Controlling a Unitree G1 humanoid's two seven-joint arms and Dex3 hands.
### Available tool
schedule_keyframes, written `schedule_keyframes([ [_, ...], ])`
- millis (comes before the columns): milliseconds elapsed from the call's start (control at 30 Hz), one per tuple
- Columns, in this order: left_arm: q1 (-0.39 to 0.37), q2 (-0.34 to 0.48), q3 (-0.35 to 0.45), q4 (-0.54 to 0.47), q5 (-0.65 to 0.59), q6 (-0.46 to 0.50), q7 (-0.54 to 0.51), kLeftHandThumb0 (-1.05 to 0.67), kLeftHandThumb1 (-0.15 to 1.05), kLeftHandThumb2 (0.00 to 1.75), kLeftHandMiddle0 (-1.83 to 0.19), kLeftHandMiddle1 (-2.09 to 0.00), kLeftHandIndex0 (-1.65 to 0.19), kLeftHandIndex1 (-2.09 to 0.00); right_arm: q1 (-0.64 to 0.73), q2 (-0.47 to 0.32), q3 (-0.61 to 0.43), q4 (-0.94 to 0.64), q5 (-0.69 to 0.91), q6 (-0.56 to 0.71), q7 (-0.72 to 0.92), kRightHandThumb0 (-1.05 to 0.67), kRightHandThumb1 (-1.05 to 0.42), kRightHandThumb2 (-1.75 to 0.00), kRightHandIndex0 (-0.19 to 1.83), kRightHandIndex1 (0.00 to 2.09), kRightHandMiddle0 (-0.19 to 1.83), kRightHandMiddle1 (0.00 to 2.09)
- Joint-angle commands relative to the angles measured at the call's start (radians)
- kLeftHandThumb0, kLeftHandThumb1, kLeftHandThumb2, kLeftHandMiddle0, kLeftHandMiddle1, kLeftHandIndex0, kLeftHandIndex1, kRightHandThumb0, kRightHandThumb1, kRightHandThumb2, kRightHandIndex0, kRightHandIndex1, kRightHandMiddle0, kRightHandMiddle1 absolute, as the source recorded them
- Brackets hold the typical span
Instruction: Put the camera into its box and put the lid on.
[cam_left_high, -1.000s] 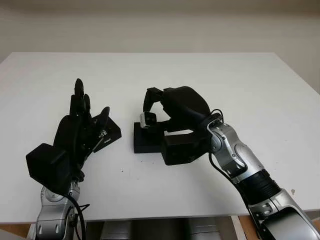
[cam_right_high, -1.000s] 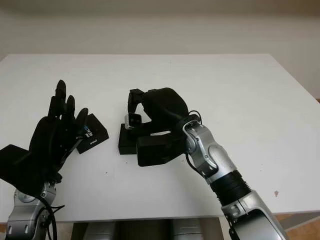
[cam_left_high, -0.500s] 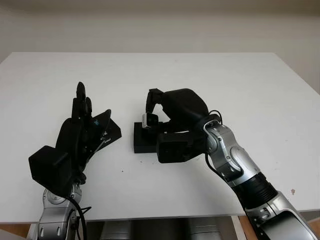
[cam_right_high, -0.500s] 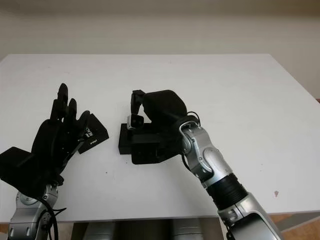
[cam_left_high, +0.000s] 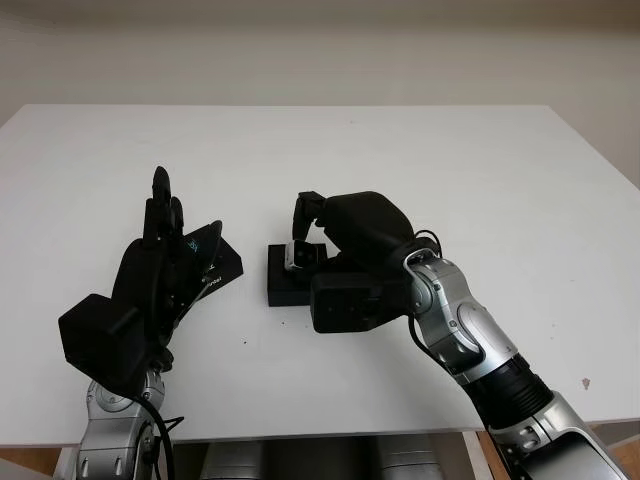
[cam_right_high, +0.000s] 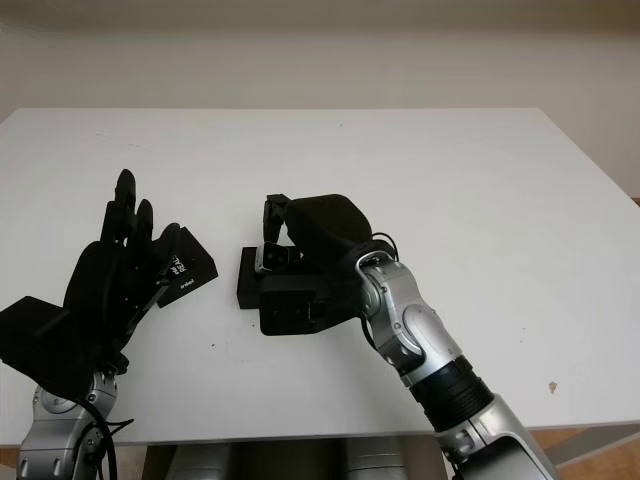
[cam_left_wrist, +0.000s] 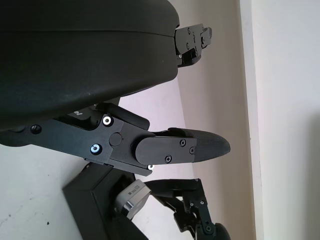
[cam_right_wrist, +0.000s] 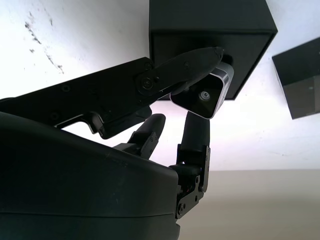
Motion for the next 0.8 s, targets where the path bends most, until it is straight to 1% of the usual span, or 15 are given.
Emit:
schedule_keyframes([
  [0, -0.001, -0.007, -0.004, -0.02, 0.001, 0.003, 0.007, -0.59, 1.05, 0.39, 0.17, -0.05, 0.19, -0.03, -0.002, -0.002, 0.0, -0.03, 0.002, 0.004, 0.008, -0.4, -1.05, -0.09, 0.5, 0.56, 0.41, 2.09],
  [133, 0.002, -0.01, -0.009, -0.022, 0.005, 0.0, 0.011, -0.59, 1.05, 0.39, 0.17, -0.06, 0.19, -0.03, -0.003, -0.007, 0.005, -0.032, -0.003, 0.0, 0.019, -0.4, -1.05, -0.1, 0.49, 0.58, 0.4, 2.09],
  [333, 0.009, -0.012, -0.012, -0.026, 0.01, -0.004, 0.013, -0.59, 1.05, 0.39, 0.17, -0.05, 0.19, -0.04, -0.008, -0.017, 0.018, -0.025, -0.011, -0.008, 0.029, -0.39, -1.05, -0.09, 0.46, 0.68, 0.44, 2.09],
  [533, 0.013, -0.016, -0.012, -0.03, 0.009, -0.005, 0.015, -0.59, 1.05, 0.39, 0.17, -0.05, 0.19, -0.03, -0.02, -0.031, 0.039, -0.009, -0.038, -0.019, 0.032, -0.39, -1.05, -0.07, 0.4, 0.69, 0.39, 2.09],
  [600, 0.014, -0.018, -0.013, -0.029, 0.01, -0.008, 0.015, -0.59, 1.05, 0.4, 0.17, -0.05, 0.19, -0.03, -0.027, -0.037, 0.052, -0.002, -0.064, -0.018, 0.039, -0.41, -1.05, -0.09, 0.36, 0.65, 0.33, 2.07],
  [667, 0.014, -0.019, -0.014, -0.029, 0.01, -0.011, 0.016, -0.6, 1.05, 0.39, 0.17, -0.05, 0.19, -0.03, -0.033, -0.041, 0.063, 0.007, -0.088, -0.021, 0.032, -0.42, -1.04, -0.09, 0.37, 0.65, 0.3, 2.03],
  [767, 0.017, -0.019, -0.017, -0.031, 0.02, -0.017, 0.021, -0.6, 1.05, 0.4, 0.17, -0.06, 0.19, -0.04, -0.038, -0.043, 0.08, 0.011, -0.129, -0.013, 0.029, -0.44, -1.03, -0.07, 0.38, 0.65, 0.29, 1.96],
])
